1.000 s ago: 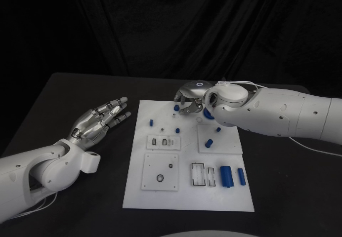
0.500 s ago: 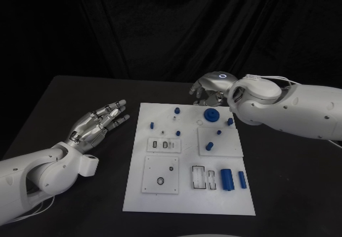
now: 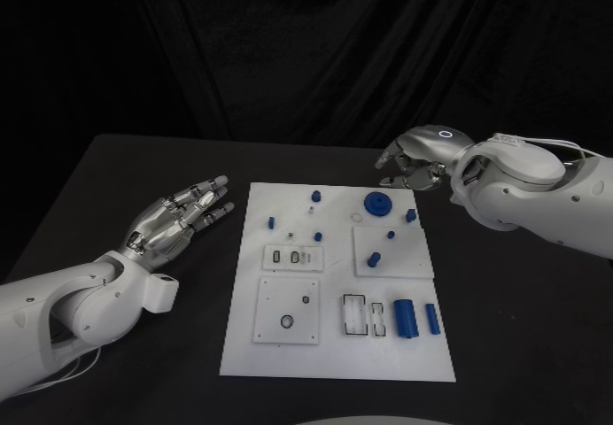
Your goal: Assemble the parts on the task board
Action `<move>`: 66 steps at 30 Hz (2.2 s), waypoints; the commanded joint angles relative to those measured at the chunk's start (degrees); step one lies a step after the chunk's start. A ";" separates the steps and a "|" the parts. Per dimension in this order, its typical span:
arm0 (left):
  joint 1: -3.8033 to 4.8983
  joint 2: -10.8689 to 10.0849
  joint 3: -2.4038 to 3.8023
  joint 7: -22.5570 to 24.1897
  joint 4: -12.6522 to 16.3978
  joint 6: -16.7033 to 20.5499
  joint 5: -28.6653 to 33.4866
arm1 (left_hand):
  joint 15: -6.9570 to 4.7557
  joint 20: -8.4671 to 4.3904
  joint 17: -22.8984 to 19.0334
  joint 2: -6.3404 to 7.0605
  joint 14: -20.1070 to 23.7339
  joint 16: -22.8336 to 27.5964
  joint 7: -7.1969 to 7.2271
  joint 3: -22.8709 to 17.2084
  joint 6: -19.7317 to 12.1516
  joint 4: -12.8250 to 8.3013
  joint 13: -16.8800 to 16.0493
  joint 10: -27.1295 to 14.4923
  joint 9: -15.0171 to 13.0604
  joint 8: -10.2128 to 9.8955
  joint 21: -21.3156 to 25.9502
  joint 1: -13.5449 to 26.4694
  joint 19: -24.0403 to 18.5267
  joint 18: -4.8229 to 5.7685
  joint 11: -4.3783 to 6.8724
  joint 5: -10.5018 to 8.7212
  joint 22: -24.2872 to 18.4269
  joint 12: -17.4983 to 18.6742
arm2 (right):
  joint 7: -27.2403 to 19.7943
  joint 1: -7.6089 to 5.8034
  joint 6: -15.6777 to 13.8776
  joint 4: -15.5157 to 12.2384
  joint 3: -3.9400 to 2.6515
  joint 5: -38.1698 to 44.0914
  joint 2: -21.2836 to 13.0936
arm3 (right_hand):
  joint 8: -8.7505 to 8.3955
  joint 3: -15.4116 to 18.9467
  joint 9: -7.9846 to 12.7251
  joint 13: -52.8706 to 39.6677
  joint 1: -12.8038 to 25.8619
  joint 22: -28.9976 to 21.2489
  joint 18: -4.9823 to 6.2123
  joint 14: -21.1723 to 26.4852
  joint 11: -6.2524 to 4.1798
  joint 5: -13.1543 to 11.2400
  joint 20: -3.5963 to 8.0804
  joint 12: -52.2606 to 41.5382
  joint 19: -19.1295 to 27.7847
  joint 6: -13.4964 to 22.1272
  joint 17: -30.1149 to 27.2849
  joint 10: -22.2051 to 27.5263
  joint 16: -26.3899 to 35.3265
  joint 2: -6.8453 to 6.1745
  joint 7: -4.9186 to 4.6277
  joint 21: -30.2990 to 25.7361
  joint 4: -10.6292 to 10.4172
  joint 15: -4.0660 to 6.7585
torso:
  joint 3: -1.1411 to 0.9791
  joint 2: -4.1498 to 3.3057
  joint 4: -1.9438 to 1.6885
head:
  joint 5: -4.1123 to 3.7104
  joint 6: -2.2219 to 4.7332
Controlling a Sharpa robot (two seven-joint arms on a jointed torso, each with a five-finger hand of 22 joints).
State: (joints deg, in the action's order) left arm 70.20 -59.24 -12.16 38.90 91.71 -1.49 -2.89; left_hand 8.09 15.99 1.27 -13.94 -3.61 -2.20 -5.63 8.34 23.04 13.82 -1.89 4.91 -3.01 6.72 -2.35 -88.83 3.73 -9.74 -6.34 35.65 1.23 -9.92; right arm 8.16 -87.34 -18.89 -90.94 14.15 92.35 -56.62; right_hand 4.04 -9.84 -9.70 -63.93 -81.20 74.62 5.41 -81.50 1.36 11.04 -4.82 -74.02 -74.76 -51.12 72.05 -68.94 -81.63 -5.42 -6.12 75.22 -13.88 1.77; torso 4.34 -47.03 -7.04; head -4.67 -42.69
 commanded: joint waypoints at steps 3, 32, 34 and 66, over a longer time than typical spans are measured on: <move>0.08 0.16 0.03 3.83 -0.01 -0.49 -0.07 | 0.46 0.32 0.07 -0.17 -0.12 -0.23 -0.21 -0.41 0.05 0.05 -0.04 0.02 0.00 0.15 -0.18 -0.44 0.13 -0.63 -0.57 0.23 0.09 -0.29 | 2.64 1.72 1.20 0.53 0.02 0.17 -0.44 | -0.14 2.28 0.45 -13.64 2.92 2.40 -1.16 -3.24 0.15 -1.66 -0.16 -9.11 -1.51 1.46 8.45 -9.54 -4.09 -0.23 -0.08 1.72 -1.56 -0.30 | -0.01 -0.01 0.07 | 0.15 -0.29; 0.07 0.43 0.03 3.79 -0.31 -1.02 -0.07 | 0.68 0.41 0.09 -0.45 -0.20 -0.29 -0.28 -0.89 0.06 -0.06 -0.04 0.01 0.00 0.16 -0.19 -0.54 0.14 -0.62 -0.63 0.31 0.09 -0.37 | 5.12 4.66 3.74 3.18 0.02 0.17 1.56 | -0.25 4.49 1.53 -26.07 3.66 10.93 -3.64 -8.50 -1.41 -1.05 1.49 -15.98 -10.48 4.07 17.95 -21.06 -8.37 0.14 1.24 9.91 -1.20 1.41 | 0.05 0.02 -0.05 | -0.20 -0.58; 0.06 0.47 0.03 3.79 -0.37 -1.07 -0.07 | 0.68 0.41 0.09 -0.45 -0.20 -0.29 -0.28 -0.89 0.06 -0.06 -0.04 0.01 0.00 0.16 -0.19 -0.54 0.14 -0.62 -0.63 0.31 0.09 -0.37 | 5.21 4.83 3.89 3.41 0.02 0.17 1.74 | -0.24 4.49 1.53 -26.07 3.64 10.94 -3.64 -8.50 -1.40 -1.09 1.49 -15.98 -10.49 4.07 17.95 -21.06 -8.37 0.15 1.23 9.91 -1.19 1.41 | 0.04 0.04 -0.01 | -0.17 -0.58; 0.02 0.90 0.04 3.40 -1.23 -1.75 -0.08 | 0.78 0.44 0.08 -0.35 -0.17 -0.27 -0.32 -1.06 -0.22 -0.18 -0.02 -0.09 0.04 0.06 -0.18 -0.57 0.13 -0.60 -0.69 0.26 0.08 -0.28 | 4.14 6.34 4.40 5.80 0.02 0.17 4.13 | 4.87 3.15 -3.20 -26.07 1.55 11.54 -3.74 -8.50 -2.33 8.44 2.18 -15.98 -10.99 -6.24 17.95 -21.06 -8.37 1.89 2.24 10.03 1.57 2.17 | 0.00 0.00 -0.07 | -0.07 -0.50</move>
State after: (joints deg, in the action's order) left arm 70.19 -58.46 -12.16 38.90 90.44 -2.39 -2.90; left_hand 8.45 15.99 1.29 -14.21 -3.65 -2.20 -5.63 7.55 23.04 13.67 -1.89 4.84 -3.01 6.72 -2.35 -89.10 3.72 -9.75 -6.69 35.65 1.23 -9.92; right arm 12.13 -81.62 -15.71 -85.15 13.77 92.37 -52.47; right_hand 8.39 -6.66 -10.82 -74.92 -79.02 74.91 2.24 -84.06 -0.63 18.94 -2.97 -89.85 -84.15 -55.52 74.92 -83.94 -89.83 -3.90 -5.13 85.20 -12.60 3.50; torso 4.35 -47.05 -7.12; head -4.77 -43.23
